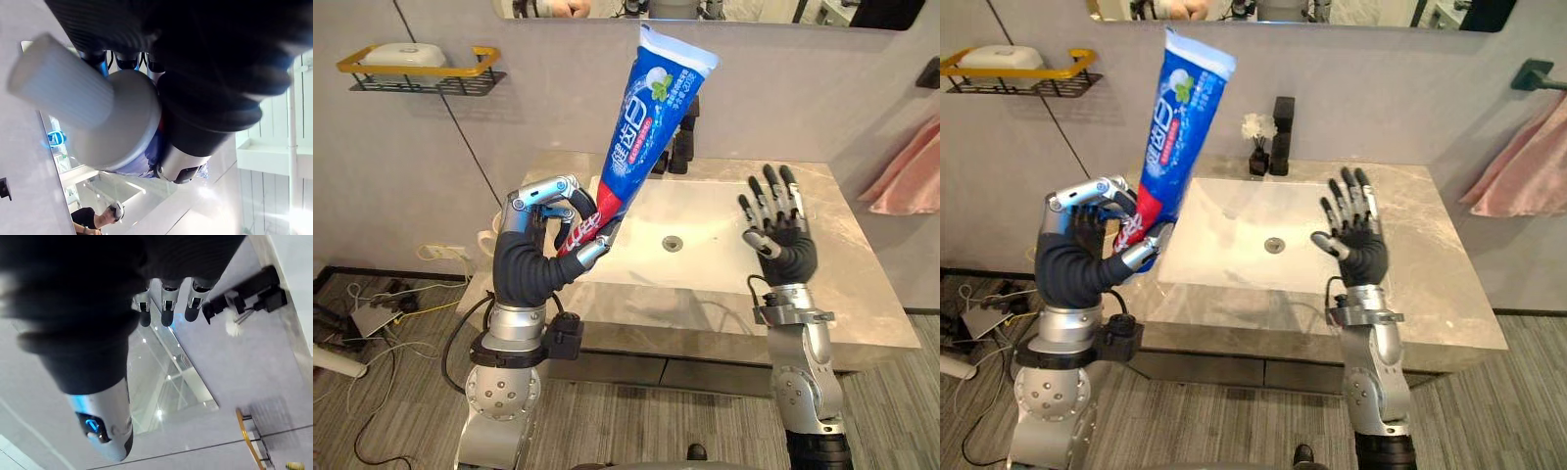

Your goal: Organize washtable

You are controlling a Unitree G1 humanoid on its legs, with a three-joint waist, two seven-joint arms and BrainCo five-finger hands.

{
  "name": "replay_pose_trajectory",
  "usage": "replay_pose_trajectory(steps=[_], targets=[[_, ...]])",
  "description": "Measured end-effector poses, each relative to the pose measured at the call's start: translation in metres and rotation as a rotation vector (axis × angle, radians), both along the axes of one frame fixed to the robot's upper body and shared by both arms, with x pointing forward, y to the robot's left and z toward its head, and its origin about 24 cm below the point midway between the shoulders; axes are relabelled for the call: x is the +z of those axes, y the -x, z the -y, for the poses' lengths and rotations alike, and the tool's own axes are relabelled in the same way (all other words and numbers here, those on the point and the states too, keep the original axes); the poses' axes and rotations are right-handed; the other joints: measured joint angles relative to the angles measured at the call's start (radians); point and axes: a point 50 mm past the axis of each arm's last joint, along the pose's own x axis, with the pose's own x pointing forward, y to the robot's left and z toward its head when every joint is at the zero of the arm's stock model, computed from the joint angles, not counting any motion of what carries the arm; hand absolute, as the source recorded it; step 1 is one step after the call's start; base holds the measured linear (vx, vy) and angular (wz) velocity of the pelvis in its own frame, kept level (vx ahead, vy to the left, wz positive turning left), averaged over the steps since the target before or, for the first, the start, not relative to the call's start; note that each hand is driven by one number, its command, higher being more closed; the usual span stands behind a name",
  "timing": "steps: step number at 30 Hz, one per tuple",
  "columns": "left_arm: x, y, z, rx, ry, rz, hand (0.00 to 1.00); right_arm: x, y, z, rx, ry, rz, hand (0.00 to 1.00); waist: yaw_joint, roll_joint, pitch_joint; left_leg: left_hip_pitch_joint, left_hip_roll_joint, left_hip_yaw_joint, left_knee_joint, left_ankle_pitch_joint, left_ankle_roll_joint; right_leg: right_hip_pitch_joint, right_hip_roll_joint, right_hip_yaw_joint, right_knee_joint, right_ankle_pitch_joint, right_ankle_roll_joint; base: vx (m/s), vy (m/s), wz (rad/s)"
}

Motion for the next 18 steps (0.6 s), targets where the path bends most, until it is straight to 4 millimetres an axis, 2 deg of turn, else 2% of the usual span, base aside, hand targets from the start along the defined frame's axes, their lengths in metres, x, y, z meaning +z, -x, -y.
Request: replay_pose_trajectory(steps=[1, 6, 10, 18], targets=[[-0.001, -0.001, 0.001, -0.004, 0.002, -0.005, 1.0, 0.0, 0.0, -0.003, 0.019, -0.009, 0.001, 0.0, -0.001, -0.001, 0.0, 0.0, 0.0, 0.0, 0.0, 0.0, 0.0, 0.0, 0.0, 0.0, 0.0, 0.0, 0.0, -0.06, -0.013, 0.0], [-0.011, -0.007, 0.01, -0.035, -0.011, -0.054, 1.0, 0.002, 0.005, -0.047, 0.278, -0.075, 0.011, 0.0, -0.003, -0.002, -0.006, -0.001, 0.002, -0.002, -0.006, 0.001, 0.001, 0.004, 0.002, 0.0, -0.001, 0.0, 0.0, -0.04, -0.024, 0.0], [-0.013, -0.012, 0.017, -0.042, -0.031, -0.057, 1.0, 0.007, 0.01, -0.072, 0.447, -0.13, 0.022, 0.0, -0.003, -0.003, -0.012, 0.0, 0.001, -0.005, -0.007, 0.004, 0.003, 0.004, 0.002, -0.005, -0.003, 0.0, 0.0, 0.0, -0.01, 0.02], [-0.027, -0.021, 0.025, -0.044, -0.05, -0.118, 1.0, 0.017, 0.018, -0.098, 0.613, -0.198, 0.049, 0.0, -0.004, -0.005, -0.033, -0.001, 0.001, -0.013, -0.009, 0.007, 0.003, 0.004, 0.001, -0.016, -0.003, 0.0, 0.0, -0.01, -0.011, 0.02]])
